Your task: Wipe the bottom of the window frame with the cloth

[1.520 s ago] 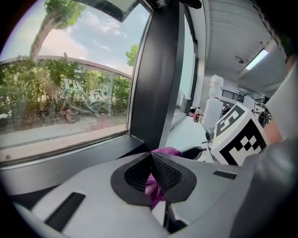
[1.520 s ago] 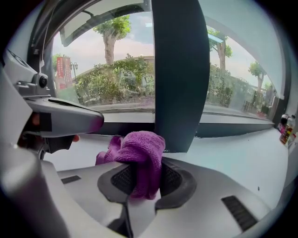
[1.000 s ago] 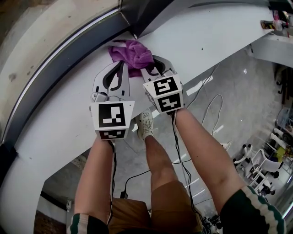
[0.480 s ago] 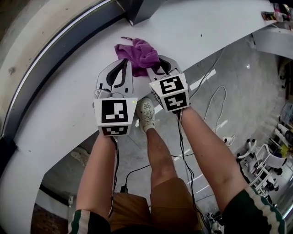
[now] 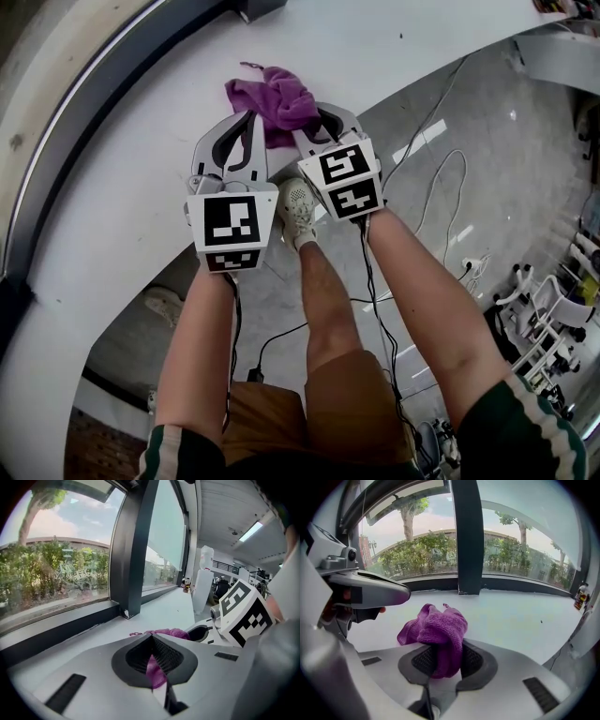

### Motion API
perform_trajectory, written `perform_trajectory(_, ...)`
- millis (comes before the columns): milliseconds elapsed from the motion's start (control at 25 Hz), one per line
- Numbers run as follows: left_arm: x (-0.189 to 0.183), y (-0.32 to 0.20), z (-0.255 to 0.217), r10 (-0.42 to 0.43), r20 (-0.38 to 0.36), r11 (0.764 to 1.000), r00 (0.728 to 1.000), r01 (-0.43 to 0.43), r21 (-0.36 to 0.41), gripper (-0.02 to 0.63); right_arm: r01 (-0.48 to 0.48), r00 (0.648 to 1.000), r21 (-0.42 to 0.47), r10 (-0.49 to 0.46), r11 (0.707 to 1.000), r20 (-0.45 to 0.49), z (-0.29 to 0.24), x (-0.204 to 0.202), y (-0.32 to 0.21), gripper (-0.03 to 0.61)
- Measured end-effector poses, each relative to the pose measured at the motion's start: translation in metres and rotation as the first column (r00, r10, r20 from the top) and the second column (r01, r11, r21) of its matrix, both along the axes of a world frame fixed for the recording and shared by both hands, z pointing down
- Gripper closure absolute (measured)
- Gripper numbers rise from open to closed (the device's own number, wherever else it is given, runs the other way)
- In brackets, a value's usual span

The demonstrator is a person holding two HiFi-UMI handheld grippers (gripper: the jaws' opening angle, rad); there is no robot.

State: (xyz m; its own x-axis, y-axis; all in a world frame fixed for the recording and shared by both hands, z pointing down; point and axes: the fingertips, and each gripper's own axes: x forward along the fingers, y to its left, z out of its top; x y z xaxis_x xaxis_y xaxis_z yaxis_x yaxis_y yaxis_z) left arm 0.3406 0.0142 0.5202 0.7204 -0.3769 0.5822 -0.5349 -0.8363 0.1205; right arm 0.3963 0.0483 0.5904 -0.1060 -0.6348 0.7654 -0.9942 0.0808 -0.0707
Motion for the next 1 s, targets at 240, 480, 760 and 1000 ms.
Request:
perform_trajectory(240, -0.004, 0.036, 0.006, 0.029, 0.007, 1.000, 1.000, -0.028, -0.007, 0.604, -0.017, 1.000, -0.001, 0.017, 1.000, 0.005, 0.002, 0.000, 0.034, 0.474)
perform_trajectory(480, -0.009, 0.051, 0.011, 0.060, 0.015, 0.997, 0.998, -0.059, -0.043, 0.604, -0.019, 1.000, 0.003, 0.019, 1.000, 0.015, 0.001, -0.003, 0.048, 0.474)
perform_trajectory(760, -0.008, 0.047, 0.014, 0.111, 0.042, 0.994, 0.993, -0.110, -0.028, 0.604, 0.003, 1.000, 0.030, -0.004, 1.000, 0.024, 0.002, -0.004, 0.053, 0.474)
perform_trajectory(1000, -0.008, 0.055, 0.013, 0.123, 0.044, 0.992, 0.991, -0.121, -0.034, 0.604, -0.013, 0.999, 0.031, 0.012, 0.999, 0.043, 0.003, -0.004, 0.053, 0.474)
